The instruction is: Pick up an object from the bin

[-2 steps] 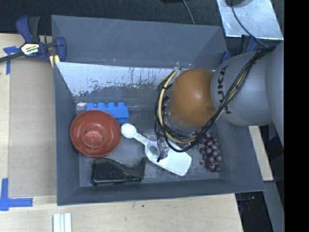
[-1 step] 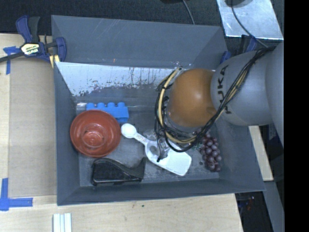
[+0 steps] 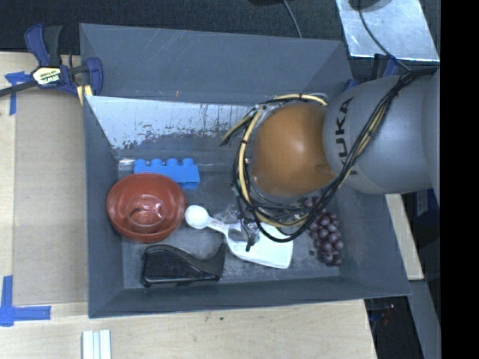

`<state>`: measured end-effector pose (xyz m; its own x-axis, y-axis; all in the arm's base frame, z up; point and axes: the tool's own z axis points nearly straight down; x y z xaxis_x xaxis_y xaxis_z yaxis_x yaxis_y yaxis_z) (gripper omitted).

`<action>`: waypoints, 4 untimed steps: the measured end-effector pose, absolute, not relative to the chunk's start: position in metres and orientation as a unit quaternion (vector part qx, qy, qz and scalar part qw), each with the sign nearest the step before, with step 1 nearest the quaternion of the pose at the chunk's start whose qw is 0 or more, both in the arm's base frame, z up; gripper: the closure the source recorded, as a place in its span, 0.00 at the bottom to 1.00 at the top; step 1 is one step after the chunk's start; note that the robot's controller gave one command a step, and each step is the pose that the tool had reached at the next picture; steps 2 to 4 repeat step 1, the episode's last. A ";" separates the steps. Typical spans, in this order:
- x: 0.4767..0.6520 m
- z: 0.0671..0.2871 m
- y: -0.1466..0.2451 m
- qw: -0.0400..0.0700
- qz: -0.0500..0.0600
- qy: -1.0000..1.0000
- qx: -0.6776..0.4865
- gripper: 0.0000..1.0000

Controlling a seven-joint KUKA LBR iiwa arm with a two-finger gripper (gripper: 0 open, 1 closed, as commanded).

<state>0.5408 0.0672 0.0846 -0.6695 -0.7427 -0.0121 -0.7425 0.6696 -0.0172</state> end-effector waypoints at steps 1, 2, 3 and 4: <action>0.552 0.205 0.051 0.010 -0.002 0.945 -0.328 1.00; 0.552 0.205 0.051 0.010 -0.002 0.945 -0.328 1.00; 0.552 0.205 0.051 0.010 -0.002 0.945 -0.328 1.00; 0.552 0.205 0.051 0.010 -0.002 0.945 -0.328 1.00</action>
Offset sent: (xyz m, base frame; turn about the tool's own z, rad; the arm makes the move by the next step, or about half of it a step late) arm 0.0091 -0.0094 0.1325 0.0057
